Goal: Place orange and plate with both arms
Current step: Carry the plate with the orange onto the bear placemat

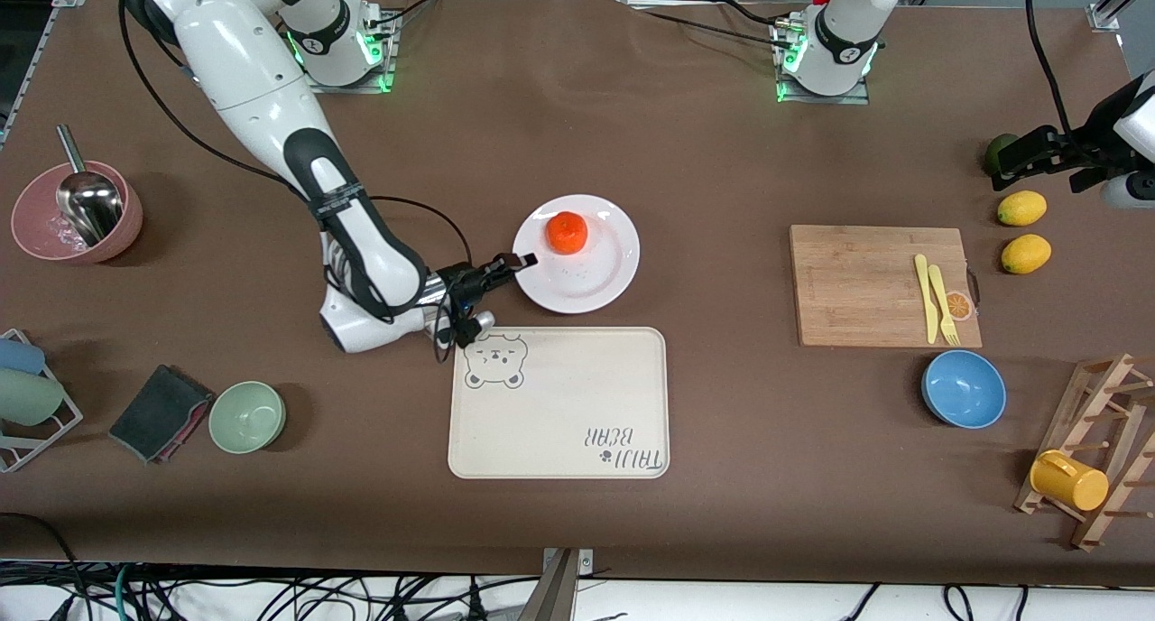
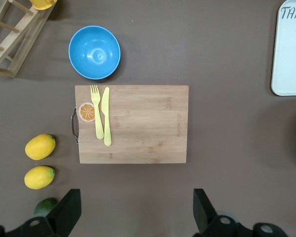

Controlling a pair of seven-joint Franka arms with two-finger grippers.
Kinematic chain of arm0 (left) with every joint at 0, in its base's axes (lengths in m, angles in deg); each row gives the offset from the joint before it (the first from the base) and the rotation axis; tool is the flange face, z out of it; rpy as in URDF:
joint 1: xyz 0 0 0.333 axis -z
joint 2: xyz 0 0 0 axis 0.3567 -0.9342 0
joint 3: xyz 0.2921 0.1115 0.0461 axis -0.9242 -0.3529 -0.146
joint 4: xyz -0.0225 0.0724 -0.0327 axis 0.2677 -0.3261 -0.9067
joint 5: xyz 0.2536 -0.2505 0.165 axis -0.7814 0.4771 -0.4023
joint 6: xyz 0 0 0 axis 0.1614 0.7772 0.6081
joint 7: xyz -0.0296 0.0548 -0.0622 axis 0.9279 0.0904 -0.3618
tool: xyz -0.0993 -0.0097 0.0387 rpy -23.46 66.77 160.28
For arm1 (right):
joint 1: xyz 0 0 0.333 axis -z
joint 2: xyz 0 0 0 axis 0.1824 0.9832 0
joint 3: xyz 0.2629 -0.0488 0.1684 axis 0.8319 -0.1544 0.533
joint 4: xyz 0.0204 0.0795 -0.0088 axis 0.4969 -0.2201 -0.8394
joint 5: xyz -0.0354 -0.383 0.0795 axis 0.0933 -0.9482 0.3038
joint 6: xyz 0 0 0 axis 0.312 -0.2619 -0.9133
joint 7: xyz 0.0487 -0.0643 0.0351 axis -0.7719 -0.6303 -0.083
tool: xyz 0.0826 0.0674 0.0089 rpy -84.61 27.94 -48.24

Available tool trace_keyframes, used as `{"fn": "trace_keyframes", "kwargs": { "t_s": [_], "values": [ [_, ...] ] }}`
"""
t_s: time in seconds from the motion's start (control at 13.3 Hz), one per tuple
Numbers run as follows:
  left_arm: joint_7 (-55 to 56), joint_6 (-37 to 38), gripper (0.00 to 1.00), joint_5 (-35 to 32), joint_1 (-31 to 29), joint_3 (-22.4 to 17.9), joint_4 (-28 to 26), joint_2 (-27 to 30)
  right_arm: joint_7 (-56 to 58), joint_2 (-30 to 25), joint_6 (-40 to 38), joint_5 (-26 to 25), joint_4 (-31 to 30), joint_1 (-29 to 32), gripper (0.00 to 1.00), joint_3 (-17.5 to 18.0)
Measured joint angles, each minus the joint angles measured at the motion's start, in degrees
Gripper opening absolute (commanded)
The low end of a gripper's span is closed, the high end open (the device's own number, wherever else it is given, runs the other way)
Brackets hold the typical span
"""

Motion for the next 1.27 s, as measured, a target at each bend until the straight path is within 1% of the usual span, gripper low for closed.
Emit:
{"fn": "trace_keyframes", "kwargs": {
  "t_s": [0.3, 0.45, 0.67, 0.82, 0.97, 1.12, 1.27],
  "values": [
    [0.0, 0.0, 1.0, 0.0, 0.0, 0.0, 0.0, 0.0, -10.0, -0.13, 0.45, 0.02, 5.99, 2.7, 0.0, -0.03],
    [0.0, 0.0, 1.0, 0.0, 0.0, 0.0, 0.0, 0.0, -15.22, -0.09, 5.02, 0.13, 8.21, 2.75, 0.0, -0.01],
    [0.0, 0.0, 1.0, 0.0, 0.0, 0.0, 0.0, 0.0, -21.71, 0.35, 11.68, 1.31, 9.41, 2.37, 0.0, 0.18],
    [0.0, 0.0, 1.0, 0.0, 0.0, 0.0, 0.0, 0.0, -24.31, 0.83, 14.57, 1.64, 10.85, 2.27, 0.0, 0.18],
    [0.0, 0.0, 1.0, 0.0, 0.0, 0.0, 0.0, 0.0, -25.14, 1.65, 15.35, 1.67, 11.21, 2.28, 0.0, 0.15],
    [0.0, 0.0, 1.0, 0.0, 0.0, 0.0, 0.0, 0.0, -25.15, 3.75, 16.97, 1.79, 11.77, 2.21, 0.0, 0.19],
    [0.0, 0.0, 1.0, 0.0, 0.0, 0.0, 0.0, 0.0, -25.15, 6.53, 18.68, 1.86, 13.71, 1.96, 0.0, 0.51]
  ]
}}
